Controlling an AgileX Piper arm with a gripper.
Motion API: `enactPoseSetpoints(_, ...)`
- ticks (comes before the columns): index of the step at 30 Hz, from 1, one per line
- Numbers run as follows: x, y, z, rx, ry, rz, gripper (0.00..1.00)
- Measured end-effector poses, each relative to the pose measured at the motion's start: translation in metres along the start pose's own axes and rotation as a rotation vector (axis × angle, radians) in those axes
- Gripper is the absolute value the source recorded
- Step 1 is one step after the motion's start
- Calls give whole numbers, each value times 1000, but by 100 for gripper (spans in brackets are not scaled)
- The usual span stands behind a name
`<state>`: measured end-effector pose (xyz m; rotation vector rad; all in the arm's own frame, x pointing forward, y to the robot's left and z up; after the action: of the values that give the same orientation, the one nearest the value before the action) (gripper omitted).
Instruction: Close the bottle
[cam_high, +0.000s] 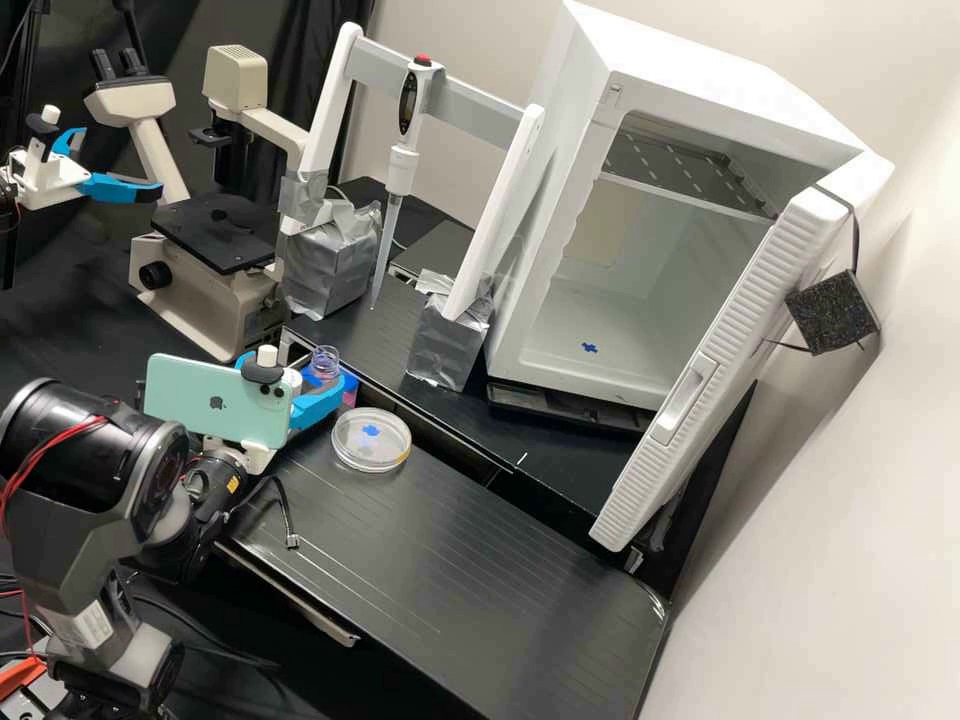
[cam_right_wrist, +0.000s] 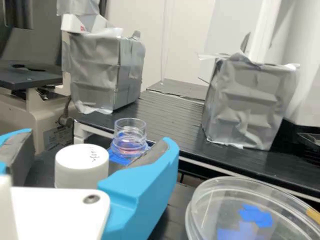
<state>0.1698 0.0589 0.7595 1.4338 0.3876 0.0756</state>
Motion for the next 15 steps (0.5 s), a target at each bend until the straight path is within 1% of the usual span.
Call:
enactPoseSetpoints(7, -1, -1, -7, 2, 37, -9, 0)
enactPoseSetpoints(15, -1, -2, -7, 3, 39, -11, 0)
